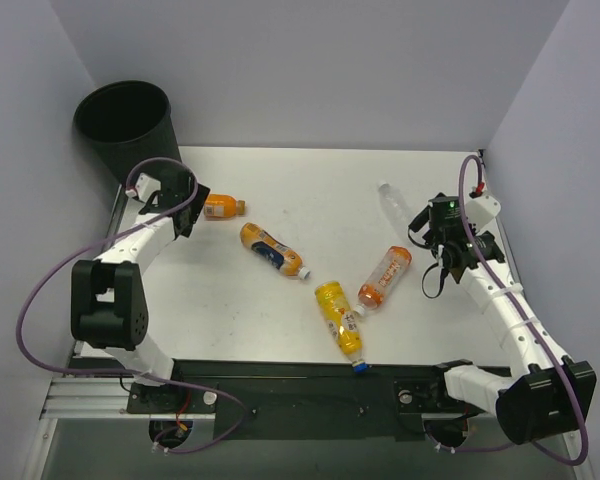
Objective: Put the plastic bottles in the bin
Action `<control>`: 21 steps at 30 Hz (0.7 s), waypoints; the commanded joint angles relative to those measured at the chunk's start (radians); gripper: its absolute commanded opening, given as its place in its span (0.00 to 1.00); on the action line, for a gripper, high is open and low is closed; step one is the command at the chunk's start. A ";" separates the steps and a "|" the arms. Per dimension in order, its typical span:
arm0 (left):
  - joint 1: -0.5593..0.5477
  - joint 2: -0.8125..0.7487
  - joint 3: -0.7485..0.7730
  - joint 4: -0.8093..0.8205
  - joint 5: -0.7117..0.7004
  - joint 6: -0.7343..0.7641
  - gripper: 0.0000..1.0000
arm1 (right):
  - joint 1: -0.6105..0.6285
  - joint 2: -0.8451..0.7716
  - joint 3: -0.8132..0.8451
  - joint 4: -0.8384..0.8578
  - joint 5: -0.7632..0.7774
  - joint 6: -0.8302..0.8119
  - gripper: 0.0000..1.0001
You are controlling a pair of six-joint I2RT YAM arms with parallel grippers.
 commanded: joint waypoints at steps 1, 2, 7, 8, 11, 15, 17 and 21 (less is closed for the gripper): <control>-0.023 0.087 0.044 0.144 -0.068 -0.142 0.97 | 0.004 -0.049 -0.001 -0.019 0.024 -0.004 1.00; -0.026 0.103 0.069 0.147 -0.070 -0.147 0.97 | 0.004 -0.061 -0.005 -0.020 0.033 -0.005 1.00; -0.037 0.178 0.077 0.196 -0.056 -0.174 0.97 | 0.001 -0.100 -0.038 -0.025 0.042 -0.008 1.00; -0.040 0.187 0.070 0.217 -0.056 -0.187 0.97 | 0.001 -0.103 -0.038 -0.025 0.041 -0.013 1.00; -0.040 0.233 0.069 0.227 -0.051 -0.240 0.97 | 0.001 -0.098 -0.033 -0.028 0.036 -0.022 1.00; -0.037 0.302 0.101 0.256 -0.060 -0.271 0.97 | 0.001 -0.090 -0.030 -0.025 0.007 -0.028 1.00; -0.037 0.340 0.136 0.256 -0.042 -0.280 0.97 | 0.001 -0.081 -0.030 -0.023 0.003 -0.036 1.00; -0.040 0.394 0.170 0.256 -0.030 -0.294 0.95 | 0.001 -0.086 -0.028 -0.030 0.007 -0.039 1.00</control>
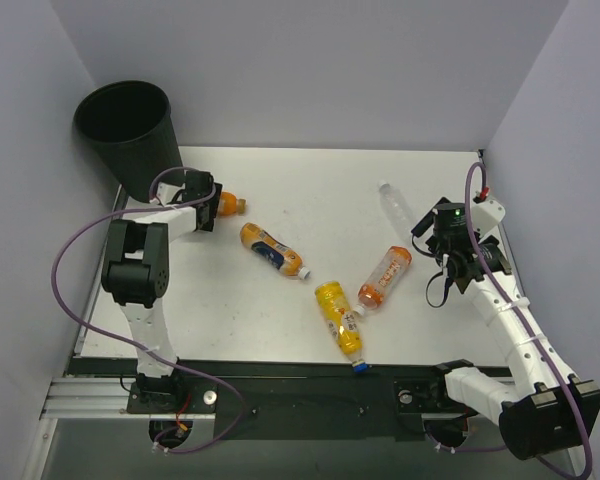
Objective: Put the plastic bottles in the bin
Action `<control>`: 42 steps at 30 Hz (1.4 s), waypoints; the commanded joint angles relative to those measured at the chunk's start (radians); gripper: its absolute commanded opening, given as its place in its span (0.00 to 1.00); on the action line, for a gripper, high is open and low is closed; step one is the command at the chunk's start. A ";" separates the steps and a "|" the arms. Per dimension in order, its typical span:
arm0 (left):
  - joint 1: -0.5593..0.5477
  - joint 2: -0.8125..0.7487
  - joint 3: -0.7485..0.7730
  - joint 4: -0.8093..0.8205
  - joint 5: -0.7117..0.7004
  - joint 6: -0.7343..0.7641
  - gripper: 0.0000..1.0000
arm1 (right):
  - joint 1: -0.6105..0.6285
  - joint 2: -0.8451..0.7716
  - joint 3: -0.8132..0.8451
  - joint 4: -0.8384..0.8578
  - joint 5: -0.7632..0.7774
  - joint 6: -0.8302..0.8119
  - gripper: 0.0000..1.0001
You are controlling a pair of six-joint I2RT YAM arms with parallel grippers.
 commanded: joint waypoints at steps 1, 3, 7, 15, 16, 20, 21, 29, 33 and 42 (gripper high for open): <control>-0.004 0.042 0.061 0.040 0.005 -0.012 0.88 | 0.001 -0.001 -0.002 -0.013 0.011 -0.012 1.00; -0.008 0.055 0.061 0.071 -0.007 0.005 0.77 | 0.001 -0.012 -0.003 -0.012 0.006 -0.011 1.00; -0.008 0.040 0.036 0.092 -0.003 0.013 0.66 | 0.001 -0.012 0.001 -0.009 -0.003 -0.014 1.00; -0.007 -0.131 0.080 0.152 -0.006 0.140 0.49 | 0.001 -0.012 0.001 -0.006 -0.015 0.003 1.00; -0.007 -0.163 0.100 0.158 -0.004 0.195 0.45 | 0.001 -0.015 -0.008 0.002 -0.015 0.005 1.00; -0.020 -0.270 0.171 0.210 -0.006 0.350 0.43 | 0.002 -0.029 -0.022 0.017 -0.024 0.017 1.00; -0.020 -0.302 0.185 0.220 -0.025 0.382 0.43 | 0.002 -0.029 -0.022 0.019 -0.032 0.012 1.00; 0.013 -0.441 0.295 0.290 -0.158 0.817 0.44 | 0.029 -0.030 -0.011 0.042 -0.060 -0.037 1.00; 0.111 -0.428 0.330 0.280 -0.161 0.765 0.44 | 0.029 -0.020 0.009 0.025 -0.052 -0.043 1.00; 0.268 -0.232 0.608 0.060 -0.046 0.699 0.44 | 0.029 -0.026 -0.036 0.031 -0.047 -0.020 1.00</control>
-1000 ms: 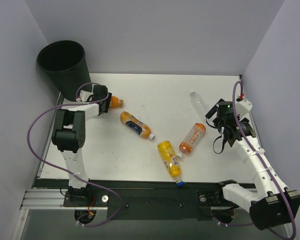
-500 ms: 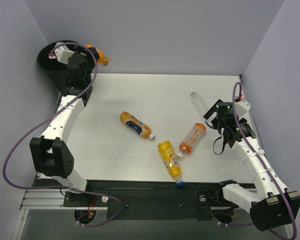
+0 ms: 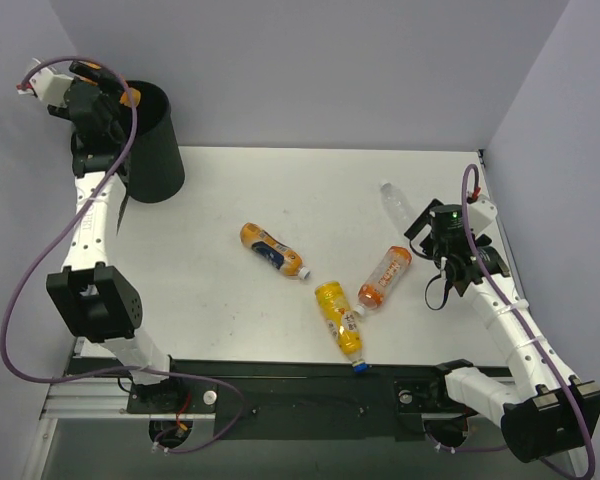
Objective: Put the plastic bottles in the bin
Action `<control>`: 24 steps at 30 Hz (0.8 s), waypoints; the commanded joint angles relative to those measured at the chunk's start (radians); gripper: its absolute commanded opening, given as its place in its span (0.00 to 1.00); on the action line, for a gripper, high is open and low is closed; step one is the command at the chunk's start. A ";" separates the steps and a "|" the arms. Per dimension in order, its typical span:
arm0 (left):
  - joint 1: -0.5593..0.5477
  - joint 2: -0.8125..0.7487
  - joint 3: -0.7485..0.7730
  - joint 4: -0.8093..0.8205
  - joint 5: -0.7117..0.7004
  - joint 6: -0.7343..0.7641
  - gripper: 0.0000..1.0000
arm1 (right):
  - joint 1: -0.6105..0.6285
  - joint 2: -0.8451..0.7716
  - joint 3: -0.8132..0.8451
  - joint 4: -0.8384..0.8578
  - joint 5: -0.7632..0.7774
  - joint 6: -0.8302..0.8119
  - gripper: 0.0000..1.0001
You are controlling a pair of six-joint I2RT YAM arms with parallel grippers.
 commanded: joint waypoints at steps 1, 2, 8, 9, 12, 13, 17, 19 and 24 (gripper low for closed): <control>0.034 0.091 0.159 -0.152 0.063 -0.007 0.44 | 0.003 -0.011 -0.016 0.004 0.022 0.007 1.00; 0.042 0.123 0.193 -0.180 0.068 -0.016 0.44 | 0.003 -0.002 -0.013 0.004 0.026 0.007 1.00; 0.073 0.212 0.285 -0.218 0.108 -0.041 0.96 | 0.003 0.059 0.027 0.015 0.012 0.002 1.00; 0.073 0.232 0.302 -0.252 0.115 -0.037 0.97 | 0.003 0.065 0.030 0.017 0.009 -0.001 1.00; 0.071 0.252 0.362 -0.307 0.124 -0.027 0.97 | 0.006 0.084 0.053 0.015 0.001 0.001 1.00; 0.069 0.245 0.356 -0.307 0.129 -0.024 0.97 | 0.006 0.084 0.056 0.015 0.004 0.001 1.00; 0.040 0.191 0.322 -0.309 0.155 0.041 0.97 | 0.016 0.076 0.050 0.018 0.007 0.005 1.00; -0.010 0.151 0.302 -0.321 0.163 0.115 0.97 | 0.025 0.072 0.043 0.023 0.009 0.008 1.00; -0.203 0.045 0.235 -0.467 0.148 0.247 0.97 | 0.055 0.073 0.033 0.038 -0.002 0.031 1.00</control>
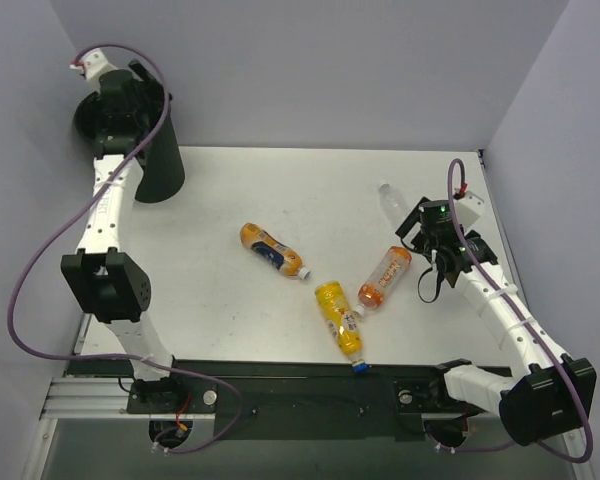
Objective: Put the plastic bottles in the bin
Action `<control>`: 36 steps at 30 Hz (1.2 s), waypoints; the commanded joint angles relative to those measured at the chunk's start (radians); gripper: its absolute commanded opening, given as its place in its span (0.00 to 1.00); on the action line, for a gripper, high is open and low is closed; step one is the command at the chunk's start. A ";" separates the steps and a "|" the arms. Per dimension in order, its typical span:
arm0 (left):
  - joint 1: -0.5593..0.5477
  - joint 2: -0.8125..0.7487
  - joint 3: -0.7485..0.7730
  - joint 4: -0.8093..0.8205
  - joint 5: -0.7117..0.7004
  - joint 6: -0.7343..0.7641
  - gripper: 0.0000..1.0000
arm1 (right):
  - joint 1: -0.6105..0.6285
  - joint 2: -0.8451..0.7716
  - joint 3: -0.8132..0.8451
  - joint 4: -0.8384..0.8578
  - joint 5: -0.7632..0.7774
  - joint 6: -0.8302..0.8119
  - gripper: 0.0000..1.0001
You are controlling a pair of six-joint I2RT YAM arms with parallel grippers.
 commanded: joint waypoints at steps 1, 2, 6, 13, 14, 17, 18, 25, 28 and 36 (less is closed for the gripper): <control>-0.232 -0.175 -0.064 -0.174 -0.019 0.137 0.97 | 0.042 -0.013 0.018 0.016 0.010 0.027 1.00; -0.258 -0.187 -0.074 -0.227 -0.094 0.121 0.97 | 0.049 -0.013 0.017 0.016 0.014 0.029 1.00; -0.361 -0.201 -0.199 -0.514 -0.086 -0.122 0.97 | 0.076 -0.027 0.003 0.016 0.016 0.018 1.00; -0.536 -0.327 -0.736 -0.247 -0.083 -0.387 0.97 | 0.105 -0.041 -0.009 0.019 0.014 0.012 1.00; -0.539 -0.321 -0.772 -0.247 -0.075 -0.421 0.97 | 0.106 -0.044 -0.014 0.022 0.011 0.012 1.00; -0.544 -0.316 -0.839 -0.270 -0.061 -0.496 0.97 | 0.109 -0.038 -0.016 0.023 0.011 0.015 1.00; -0.547 -0.319 -0.859 -0.244 -0.058 -0.520 0.97 | 0.109 -0.032 -0.016 0.025 0.011 0.017 1.00; -0.551 -0.304 -0.927 -0.131 -0.035 -0.556 0.97 | 0.121 -0.003 -0.005 0.029 -0.003 0.032 1.00; -0.551 -0.302 -0.954 -0.039 0.006 -0.550 0.97 | 0.122 -0.004 -0.005 0.028 0.004 0.043 1.00; -0.556 -0.114 -0.870 -0.021 0.045 -0.542 0.97 | 0.121 -0.015 -0.016 0.026 -0.025 0.089 1.00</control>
